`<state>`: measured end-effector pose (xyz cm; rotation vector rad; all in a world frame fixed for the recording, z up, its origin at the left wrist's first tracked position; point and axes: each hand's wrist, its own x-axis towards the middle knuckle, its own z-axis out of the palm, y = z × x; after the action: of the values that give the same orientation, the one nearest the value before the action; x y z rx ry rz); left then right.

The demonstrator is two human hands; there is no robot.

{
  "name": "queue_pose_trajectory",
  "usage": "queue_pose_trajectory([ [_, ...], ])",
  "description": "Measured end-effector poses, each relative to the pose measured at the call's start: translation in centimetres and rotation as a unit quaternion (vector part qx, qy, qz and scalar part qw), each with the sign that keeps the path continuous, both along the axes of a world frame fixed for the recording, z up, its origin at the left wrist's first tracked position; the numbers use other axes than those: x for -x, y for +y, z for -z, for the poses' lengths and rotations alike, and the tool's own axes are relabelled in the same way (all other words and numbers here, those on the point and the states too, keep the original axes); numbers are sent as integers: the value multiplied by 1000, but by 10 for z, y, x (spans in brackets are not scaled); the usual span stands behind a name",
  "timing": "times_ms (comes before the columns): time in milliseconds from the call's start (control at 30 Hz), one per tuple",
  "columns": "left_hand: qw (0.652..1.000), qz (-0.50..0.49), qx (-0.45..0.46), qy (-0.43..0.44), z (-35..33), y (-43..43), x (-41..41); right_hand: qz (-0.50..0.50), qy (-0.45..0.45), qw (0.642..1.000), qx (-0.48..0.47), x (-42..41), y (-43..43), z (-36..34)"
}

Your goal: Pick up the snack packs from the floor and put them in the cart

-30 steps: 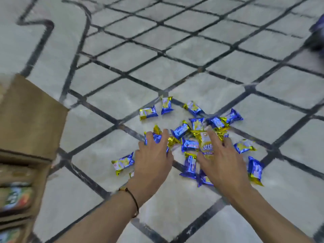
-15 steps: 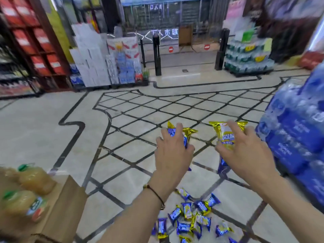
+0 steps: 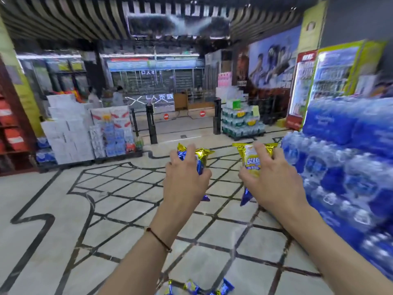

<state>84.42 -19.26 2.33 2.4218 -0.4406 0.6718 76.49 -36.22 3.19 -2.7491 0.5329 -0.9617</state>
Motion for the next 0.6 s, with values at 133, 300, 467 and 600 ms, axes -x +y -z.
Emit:
queue_pose_trajectory([
  [133, 999, 50, 17, 2, -19, -13, 20, 46, -7, 999, -5, 35, -1, -13],
  [300, 989, 144, 38, 9, -23, -28, 43, 132, -11, 991, -2, 83, 11, -17],
  [467, 970, 240, 39, 24, -21, -58, 73, 221, 5, 975, -2, 142, 16, -12],
  [600, 941, 335, 31, 31, -14, -96, 125, 311, 16, 950, -12, 219, 7, -6],
])
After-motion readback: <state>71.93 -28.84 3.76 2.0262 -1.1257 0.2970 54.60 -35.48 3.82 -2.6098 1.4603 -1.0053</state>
